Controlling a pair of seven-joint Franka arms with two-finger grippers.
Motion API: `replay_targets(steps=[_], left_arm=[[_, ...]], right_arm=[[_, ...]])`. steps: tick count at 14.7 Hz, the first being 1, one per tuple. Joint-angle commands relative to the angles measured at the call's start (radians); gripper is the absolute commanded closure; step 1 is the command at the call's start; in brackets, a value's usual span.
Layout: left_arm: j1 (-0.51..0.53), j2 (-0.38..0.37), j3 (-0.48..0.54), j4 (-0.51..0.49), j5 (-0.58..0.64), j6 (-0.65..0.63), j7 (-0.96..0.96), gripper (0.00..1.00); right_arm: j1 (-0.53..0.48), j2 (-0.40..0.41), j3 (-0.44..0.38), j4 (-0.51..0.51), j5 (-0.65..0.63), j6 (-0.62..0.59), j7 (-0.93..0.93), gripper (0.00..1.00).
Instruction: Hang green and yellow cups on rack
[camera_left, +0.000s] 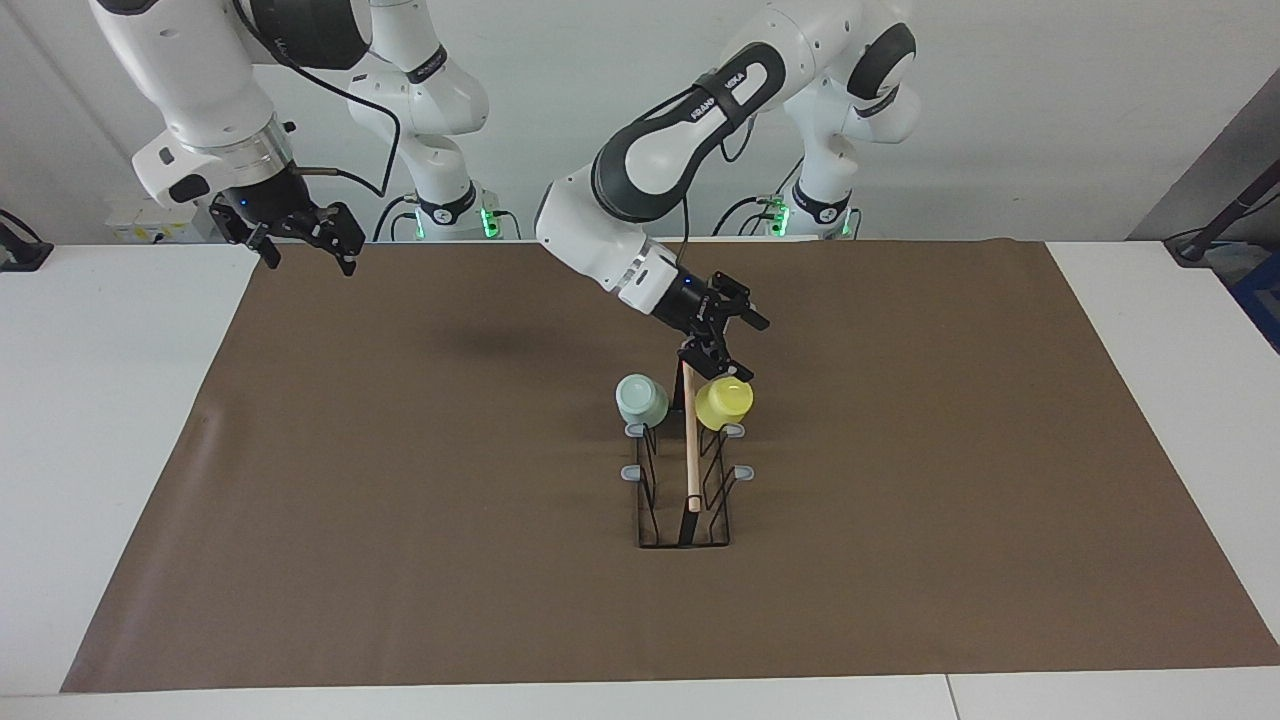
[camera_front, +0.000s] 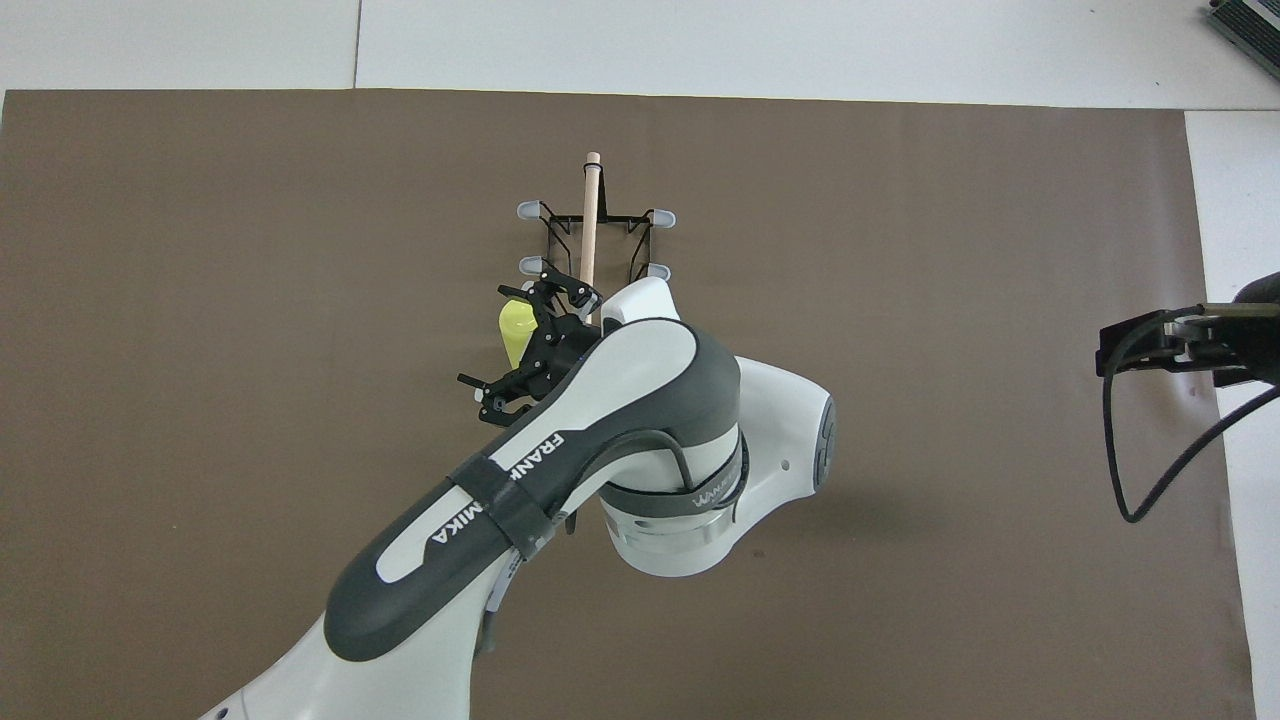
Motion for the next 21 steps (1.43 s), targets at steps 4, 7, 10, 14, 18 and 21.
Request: replay_targets(steps=[4, 7, 10, 14, 18, 21], left_arm=[[0.02, -0.302, 0.208, -0.222, -0.243, 0.286, 0.414, 0.0], [0.023, -0.372, 0.316, -0.253, -0.359, 0.377, 0.72, 0.0], [0.039, -0.431, 0.403, -0.253, -0.486, 0.443, 1.032, 0.0], [0.173, -0.494, 0.414, -0.253, -0.7, 0.482, 1.447, 0.0], [0.321, -0.506, 0.416, -0.253, -0.851, 0.508, 1.839, 0.0], [0.376, -0.503, 0.458, -0.226, -1.009, 0.496, 2.104, 0.0]], right_arm=[[0.108, 0.01, -0.133, 0.026, -0.007, -0.017, -0.062, 0.0], [0.111, -0.002, -0.131, 0.009, -0.007, -0.034, -0.062, 0.0], [0.113, -0.003, -0.127, 0.004, -0.016, -0.016, -0.069, 0.0], [0.122, 0.001, -0.121, 0.01, -0.004, -0.014, -0.085, 0.0], [0.117, 0.01, -0.122, 0.018, 0.074, 0.048, -0.037, 0.0], [0.119, 0.01, -0.122, 0.027, 0.072, 0.004, -0.037, 0.0]])
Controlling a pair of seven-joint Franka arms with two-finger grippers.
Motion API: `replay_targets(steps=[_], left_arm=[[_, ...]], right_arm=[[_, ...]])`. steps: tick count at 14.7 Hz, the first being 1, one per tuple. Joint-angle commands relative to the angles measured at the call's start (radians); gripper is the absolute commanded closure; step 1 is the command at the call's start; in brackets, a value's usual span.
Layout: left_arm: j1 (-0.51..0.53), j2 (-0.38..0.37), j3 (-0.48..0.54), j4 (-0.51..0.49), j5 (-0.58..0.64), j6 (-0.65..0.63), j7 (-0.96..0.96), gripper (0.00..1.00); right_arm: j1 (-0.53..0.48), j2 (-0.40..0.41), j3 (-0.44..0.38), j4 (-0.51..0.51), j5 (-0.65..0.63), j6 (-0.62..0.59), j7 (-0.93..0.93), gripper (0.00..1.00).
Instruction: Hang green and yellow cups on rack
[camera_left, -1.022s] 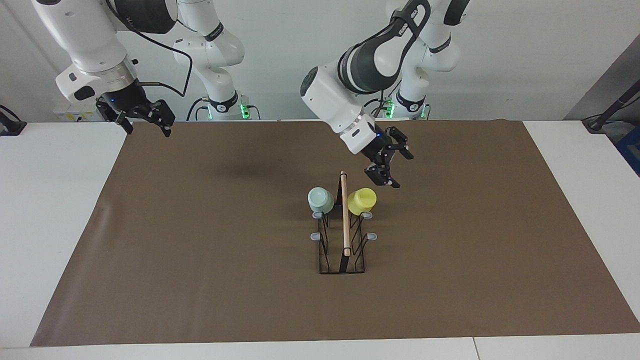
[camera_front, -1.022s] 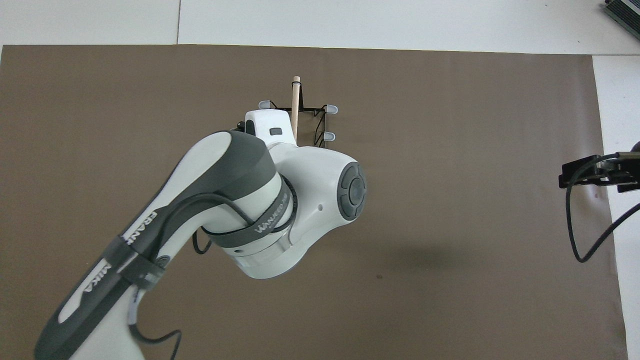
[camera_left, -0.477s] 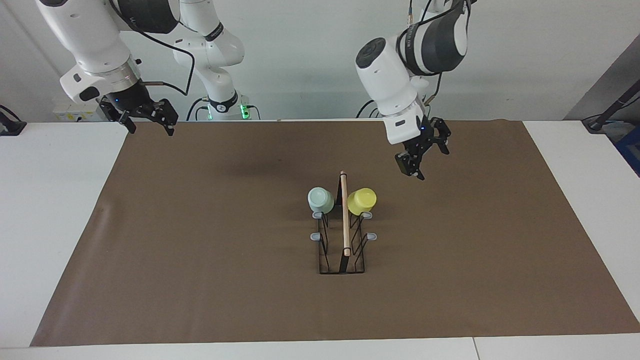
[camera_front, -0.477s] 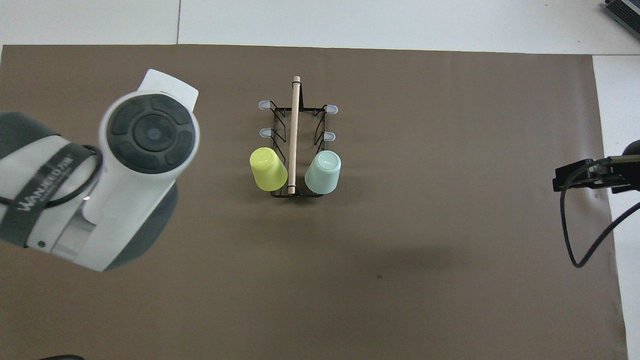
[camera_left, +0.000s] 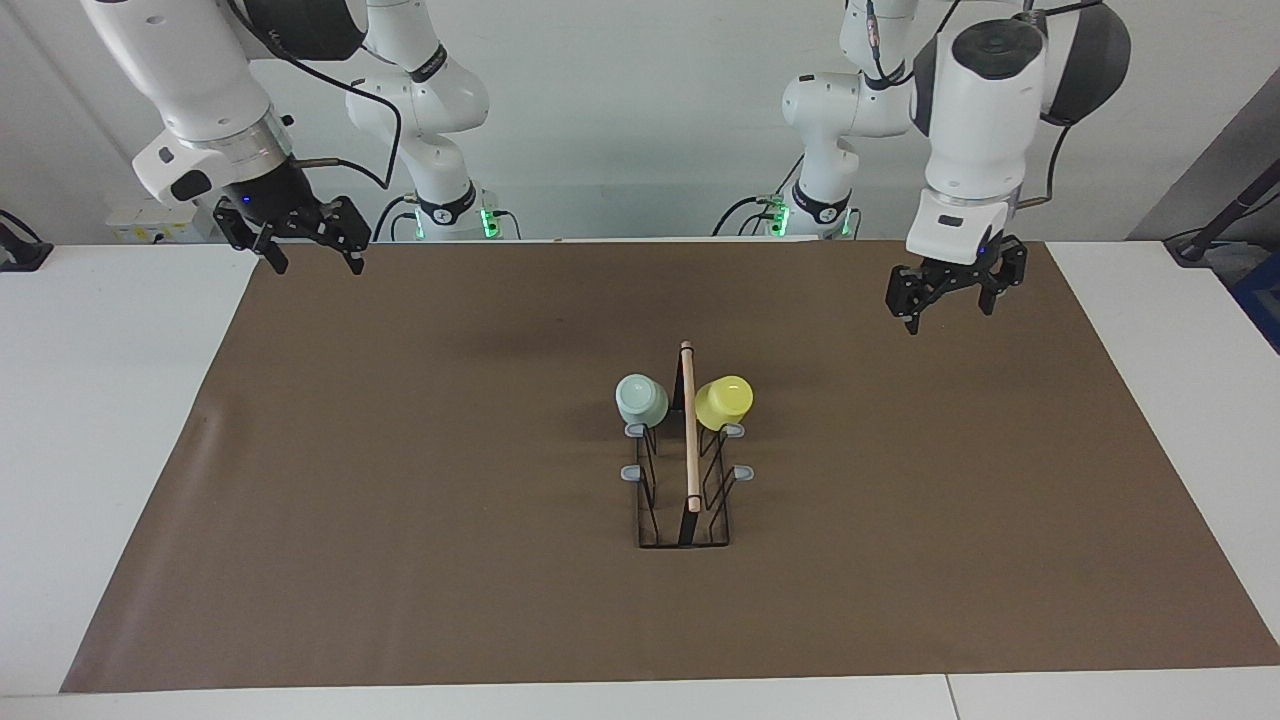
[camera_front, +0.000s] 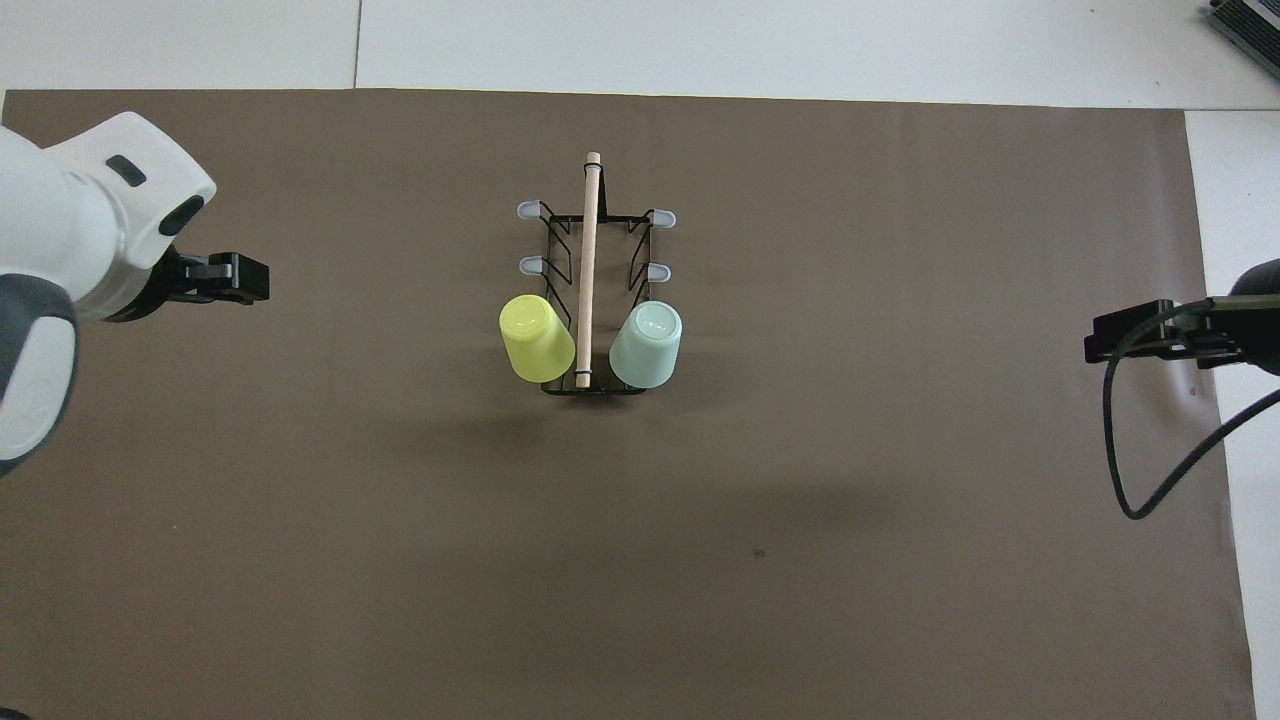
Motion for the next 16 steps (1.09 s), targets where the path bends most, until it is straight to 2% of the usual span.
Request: replay_targets(steps=[1, 2, 7, 10, 13, 16], left_arm=[[0.006, -0.023, 0.07, -0.005, -0.111, 0.006, 0.183, 0.0], [-0.003, -0.026, 0.096, 0.0, -0.124, -0.013, 0.206, 0.0], [0.022, -0.072, 0.103, 0.003, -0.127, -0.097, 0.289, 0.0], [0.023, -0.06, 0.103, 0.061, -0.13, -0.16, 0.289, 0.0], [0.042, -0.029, 0.1, 0.153, -0.213, -0.244, 0.283, 0.0], [0.043, -0.025, 0.092, 0.182, -0.202, -0.274, 0.286, 0.0]], right_arm=[[-0.002, 0.009, 0.003, 0.022, 0.016, -0.038, 0.015, 0.0], [0.0, 0.009, 0.003, 0.026, 0.016, -0.038, 0.015, 0.0], [0.0, 0.008, 0.018, 0.028, -0.031, -0.05, 0.009, 0.0], [0.001, 0.008, 0.018, 0.029, -0.053, -0.064, 0.008, 0.0], [0.0, 0.009, 0.018, 0.033, -0.056, -0.066, 0.008, 0.0], [0.0, 0.009, 0.019, 0.033, -0.045, -0.06, 0.009, 0.0]])
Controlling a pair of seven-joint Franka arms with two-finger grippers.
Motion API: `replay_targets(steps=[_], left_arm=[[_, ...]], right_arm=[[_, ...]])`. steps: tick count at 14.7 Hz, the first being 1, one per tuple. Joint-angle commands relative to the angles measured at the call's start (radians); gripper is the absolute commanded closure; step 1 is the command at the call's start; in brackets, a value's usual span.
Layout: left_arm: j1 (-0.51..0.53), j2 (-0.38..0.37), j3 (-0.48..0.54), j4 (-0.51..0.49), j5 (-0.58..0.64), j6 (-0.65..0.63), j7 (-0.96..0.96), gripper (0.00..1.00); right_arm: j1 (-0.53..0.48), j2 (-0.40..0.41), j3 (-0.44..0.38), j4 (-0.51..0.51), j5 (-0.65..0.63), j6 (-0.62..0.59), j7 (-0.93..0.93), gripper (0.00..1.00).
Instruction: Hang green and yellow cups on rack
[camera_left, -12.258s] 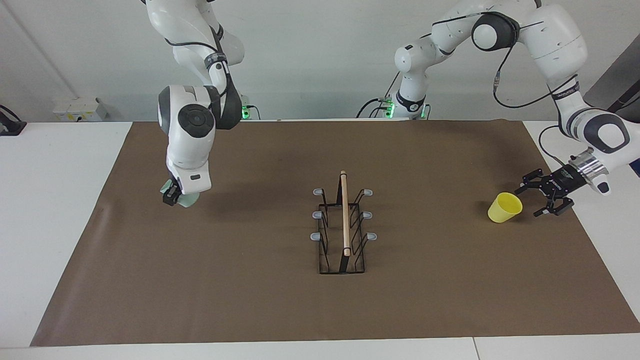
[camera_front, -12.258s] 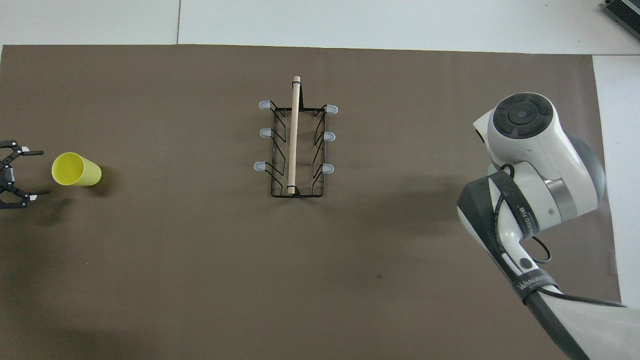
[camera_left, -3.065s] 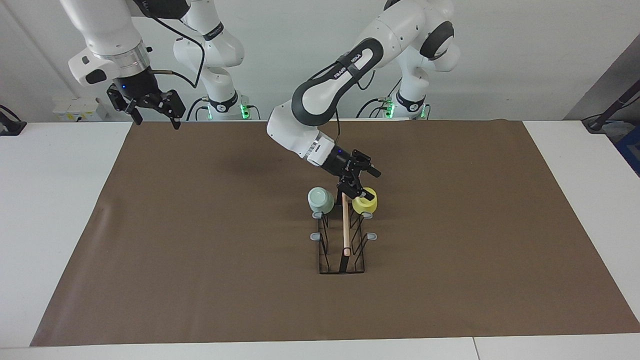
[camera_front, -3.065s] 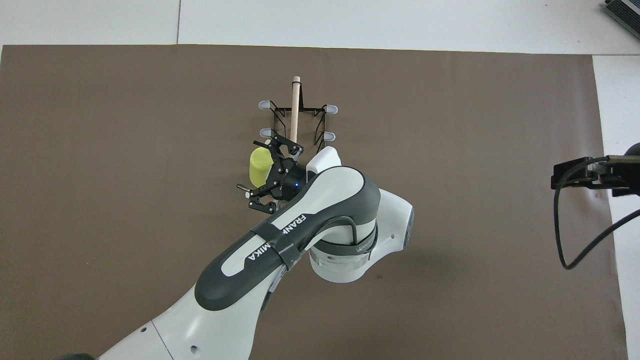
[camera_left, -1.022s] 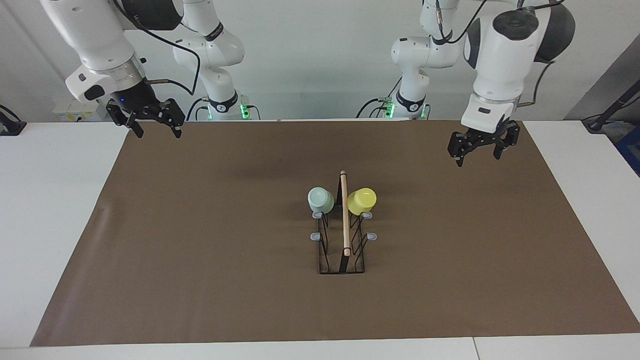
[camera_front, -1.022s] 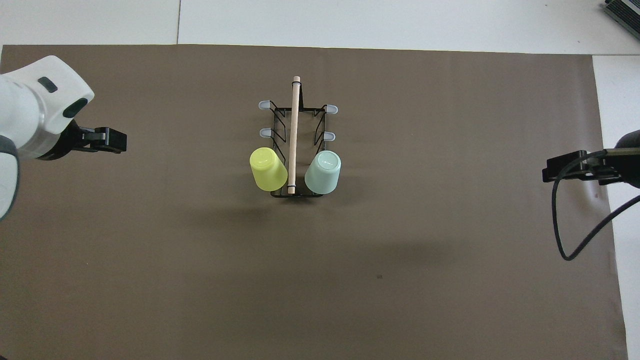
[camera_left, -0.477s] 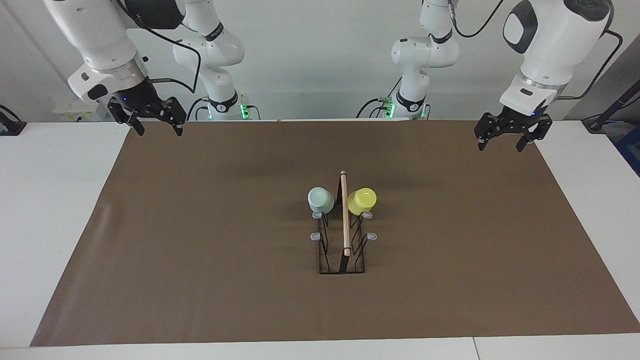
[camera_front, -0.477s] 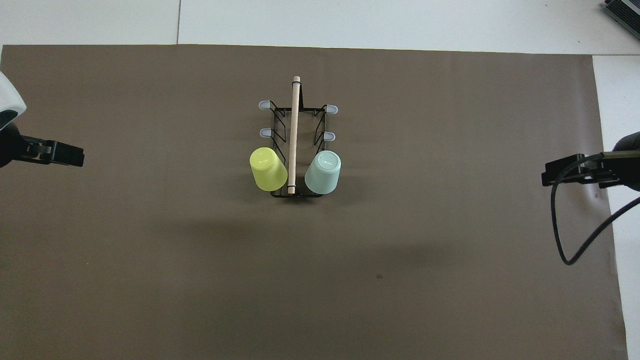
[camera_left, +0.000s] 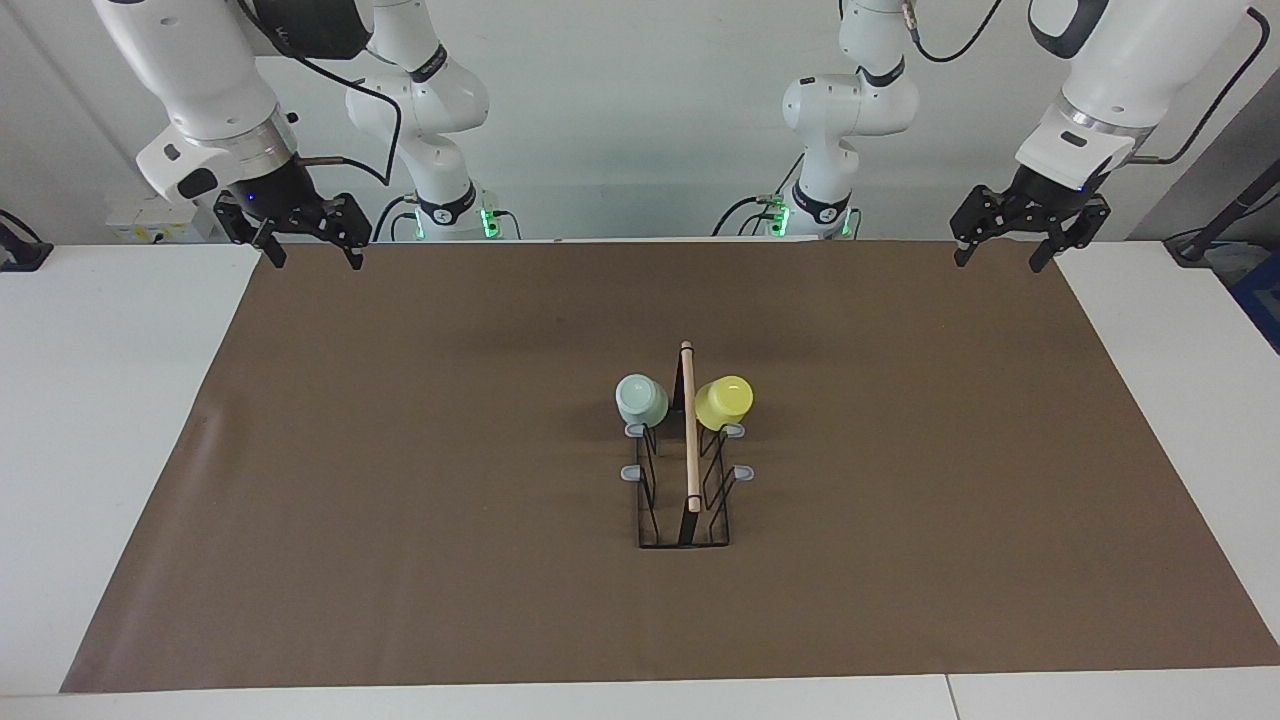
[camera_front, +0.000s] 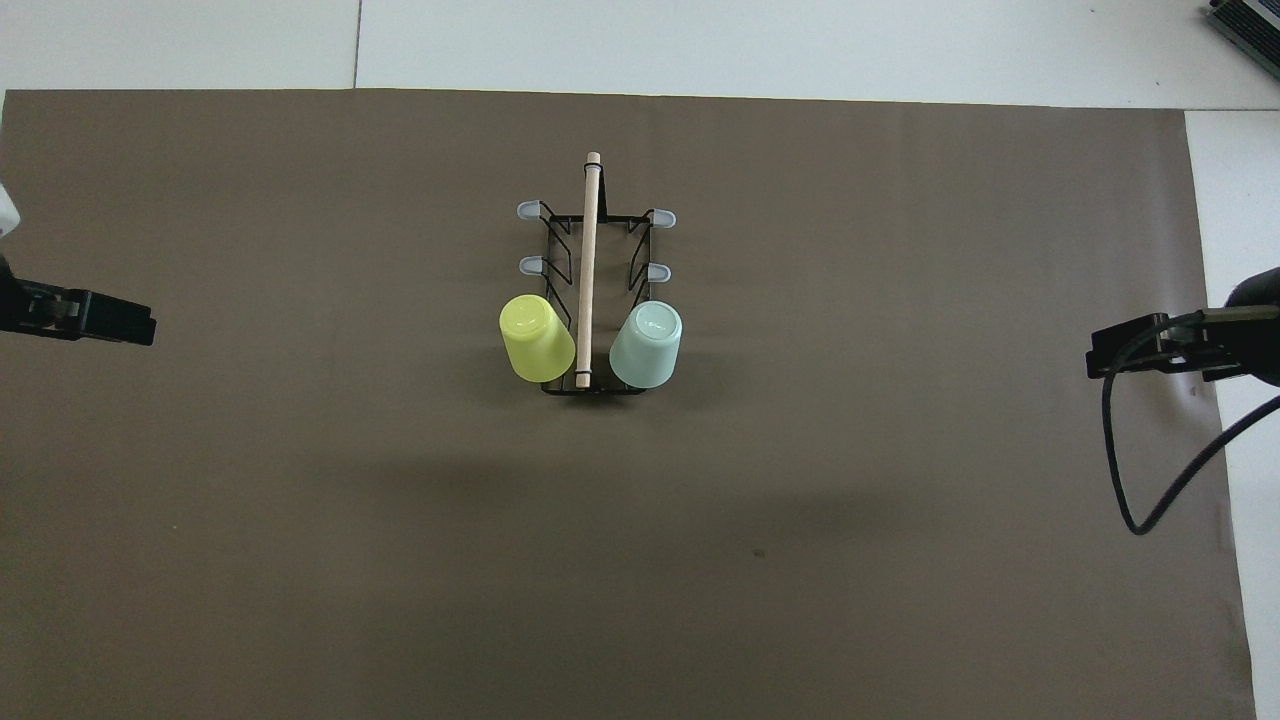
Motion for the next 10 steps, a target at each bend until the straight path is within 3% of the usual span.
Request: replay_targets(steps=[1, 10], left_arm=[[0.016, 0.039, -0.01, 0.082, -0.017, -0.06, 0.017, 0.0], [0.019, 0.033, -0.044, 0.101, 0.028, -0.114, 0.02, 0.0]], right_arm=[[-0.006, 0.011, 0.007, 0.024, 0.007, -0.011, 0.011, 0.0], [-0.008, 0.012, 0.006, 0.024, 0.038, 0.012, 0.012, 0.0]])
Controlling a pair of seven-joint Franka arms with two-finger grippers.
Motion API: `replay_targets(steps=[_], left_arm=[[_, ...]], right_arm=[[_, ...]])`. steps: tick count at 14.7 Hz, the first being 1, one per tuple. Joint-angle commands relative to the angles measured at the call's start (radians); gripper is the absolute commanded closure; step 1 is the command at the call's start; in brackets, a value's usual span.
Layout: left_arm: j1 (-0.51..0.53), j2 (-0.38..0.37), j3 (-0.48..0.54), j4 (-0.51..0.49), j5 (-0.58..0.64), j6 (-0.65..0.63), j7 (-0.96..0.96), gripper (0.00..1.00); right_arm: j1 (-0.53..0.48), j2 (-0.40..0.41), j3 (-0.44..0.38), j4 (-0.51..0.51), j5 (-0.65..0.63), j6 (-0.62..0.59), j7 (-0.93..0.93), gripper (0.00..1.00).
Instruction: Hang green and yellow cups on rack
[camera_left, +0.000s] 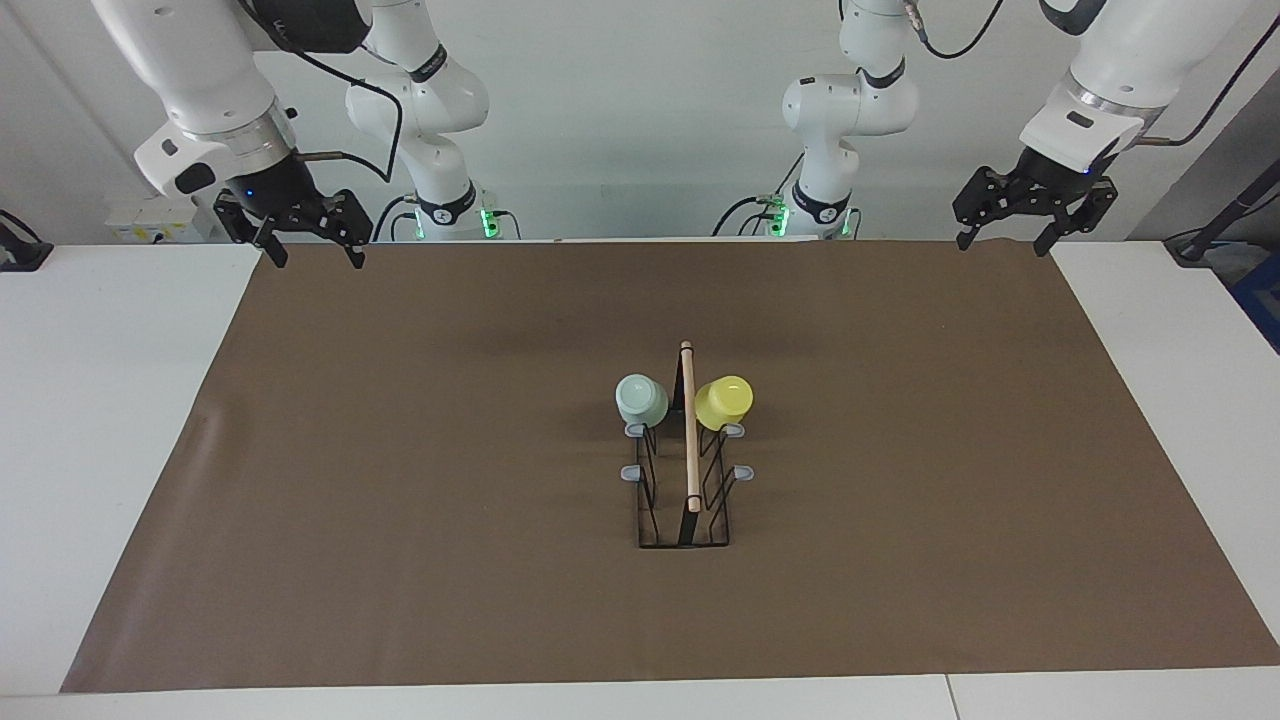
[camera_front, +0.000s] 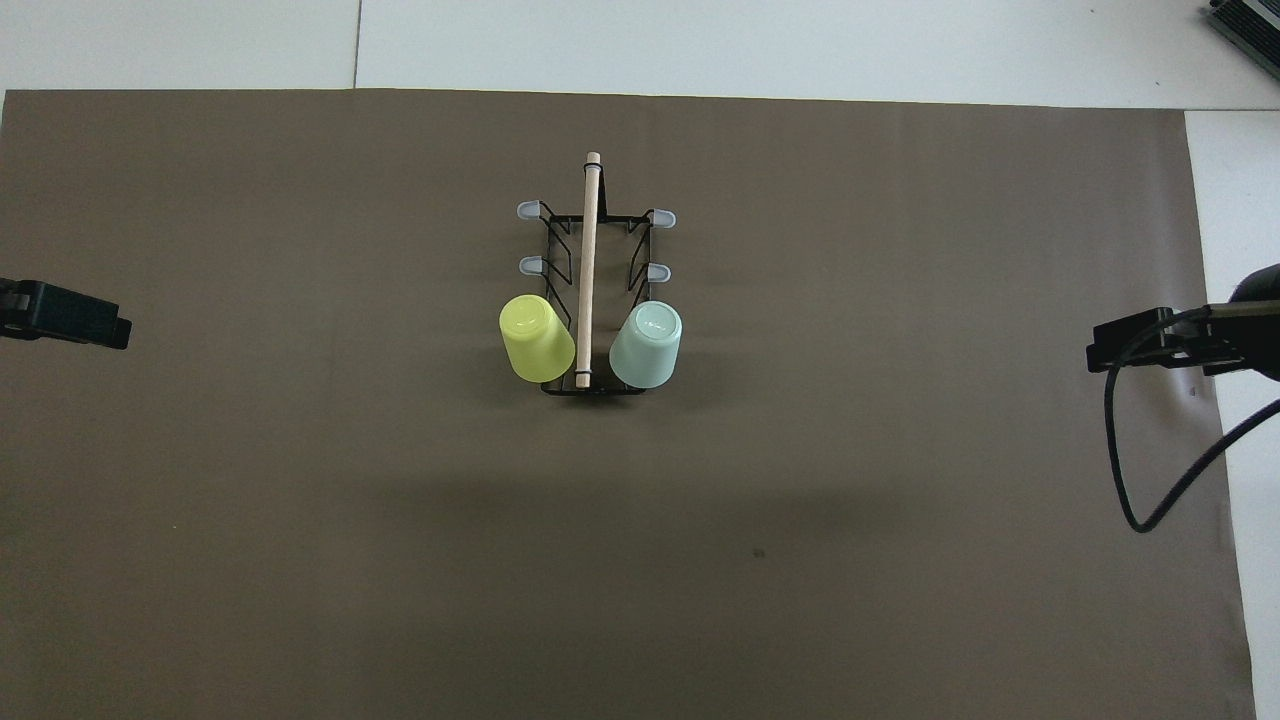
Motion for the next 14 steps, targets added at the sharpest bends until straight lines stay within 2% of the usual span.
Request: replay_targets(steps=[1, 14], left_arm=[[0.019, 0.005, -0.021, 0.02, 0.018, -0.028, 0.016, 0.0], [0.021, -0.015, -0.018, -0.02, 0.018, -0.013, 0.007, 0.0]], right_arm=[[-0.008, 0.011, 0.005, 0.013, 0.019, 0.007, 0.011, 0.0], [-0.006, 0.005, 0.005, -0.002, 0.012, 0.025, 0.006, 0.0]])
